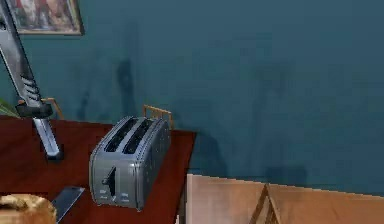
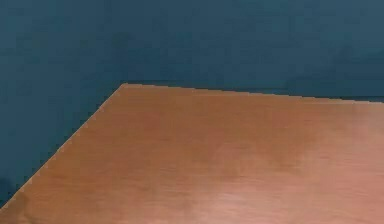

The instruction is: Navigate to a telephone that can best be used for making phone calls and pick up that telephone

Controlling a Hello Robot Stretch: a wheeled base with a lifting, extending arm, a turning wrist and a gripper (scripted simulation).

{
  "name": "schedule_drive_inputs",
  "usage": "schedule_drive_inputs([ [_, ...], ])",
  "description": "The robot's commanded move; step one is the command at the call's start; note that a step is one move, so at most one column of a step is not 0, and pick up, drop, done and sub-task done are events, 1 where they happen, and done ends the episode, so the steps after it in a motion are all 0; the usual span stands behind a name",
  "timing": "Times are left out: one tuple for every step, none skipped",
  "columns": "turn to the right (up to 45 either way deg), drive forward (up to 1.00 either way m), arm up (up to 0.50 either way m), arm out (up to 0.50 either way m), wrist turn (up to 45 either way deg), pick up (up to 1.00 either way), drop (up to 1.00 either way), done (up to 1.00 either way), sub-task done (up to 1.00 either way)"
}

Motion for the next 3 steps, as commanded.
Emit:
schedule_drive_inputs([
  [-45.0, 0.00, 0.00, 0.00, 0.0, 0.00, 0.00, 0.00, 0.00],
  [-45.0, 0.00, 0.00, 0.00, 0.0, 0.00, 0.00, 0.00, 0.00],
  [-36.0, 0.00, 0.00, 0.00, 0.0, 0.00, 0.00, 0.00, 0.00],
])
